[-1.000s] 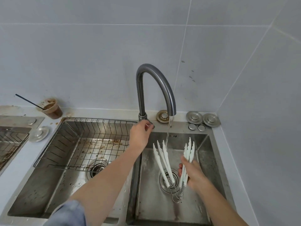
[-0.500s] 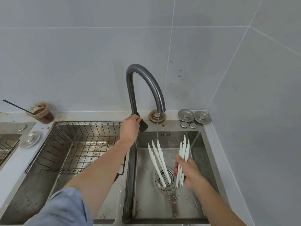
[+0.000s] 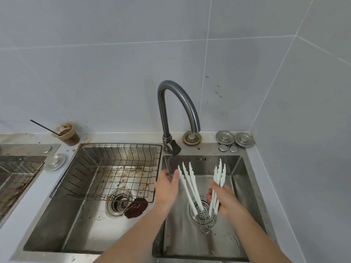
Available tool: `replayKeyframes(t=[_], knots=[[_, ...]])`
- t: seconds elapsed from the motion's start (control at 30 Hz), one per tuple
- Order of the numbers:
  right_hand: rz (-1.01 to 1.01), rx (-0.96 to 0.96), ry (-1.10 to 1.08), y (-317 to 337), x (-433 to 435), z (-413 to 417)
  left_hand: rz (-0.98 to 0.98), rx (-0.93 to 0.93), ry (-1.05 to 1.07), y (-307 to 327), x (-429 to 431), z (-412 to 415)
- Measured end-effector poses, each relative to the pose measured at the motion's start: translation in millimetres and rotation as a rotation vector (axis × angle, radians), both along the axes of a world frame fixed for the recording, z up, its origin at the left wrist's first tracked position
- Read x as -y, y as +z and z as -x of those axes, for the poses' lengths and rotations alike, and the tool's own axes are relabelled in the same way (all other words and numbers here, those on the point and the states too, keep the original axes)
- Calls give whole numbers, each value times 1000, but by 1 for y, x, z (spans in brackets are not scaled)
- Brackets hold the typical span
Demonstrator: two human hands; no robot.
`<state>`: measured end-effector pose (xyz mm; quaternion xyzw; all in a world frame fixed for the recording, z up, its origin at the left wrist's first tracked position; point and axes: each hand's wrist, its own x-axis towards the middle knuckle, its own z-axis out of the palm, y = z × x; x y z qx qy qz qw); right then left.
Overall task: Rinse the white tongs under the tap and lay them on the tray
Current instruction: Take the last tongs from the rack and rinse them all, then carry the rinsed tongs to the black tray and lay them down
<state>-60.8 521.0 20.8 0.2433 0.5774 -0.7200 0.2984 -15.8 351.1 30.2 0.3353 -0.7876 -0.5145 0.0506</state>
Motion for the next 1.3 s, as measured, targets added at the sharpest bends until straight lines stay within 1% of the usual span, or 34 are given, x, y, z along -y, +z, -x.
replayKeyframes(t=[0.03,0.07,0.1,0.13,0.17,0.3,0.5,0.6,0.73,0.8,0.9,0.97,1.13,1.3], knots=[[0,10,4,1,2,0,-253,100,-11,-5,-12,-10],[-7,20,10,1,2,0,-455,185,-25,-10,-23,-17],[-19,29,19,1,3,-1,-593,237,-44,-14,-31,-22],[-35,38,32,0,3,-2,-678,253,-64,-16,-37,-25],[-55,47,47,-1,2,-4,-719,249,-76,-17,-39,-27],[-74,86,33,-11,1,-15,-733,222,-71,-12,-45,-30],[-42,150,-88,-23,0,-36,-676,304,-55,-2,-58,-39],[-40,156,-121,-20,-2,-47,-672,319,-49,1,-64,-44],[-44,129,-225,-9,-2,-63,-611,337,-73,6,-66,-50],[-98,89,-271,-3,-2,-72,-592,335,-121,12,-67,-51],[-171,42,-383,8,-4,-91,-615,336,-227,22,-69,-56],[-156,37,-468,20,-8,-105,-606,333,-317,30,-72,-60],[-33,-29,-671,51,-30,-150,-608,274,-489,50,-90,-82],[-46,-102,-780,74,-66,-208,-713,314,-650,60,-133,-119]])
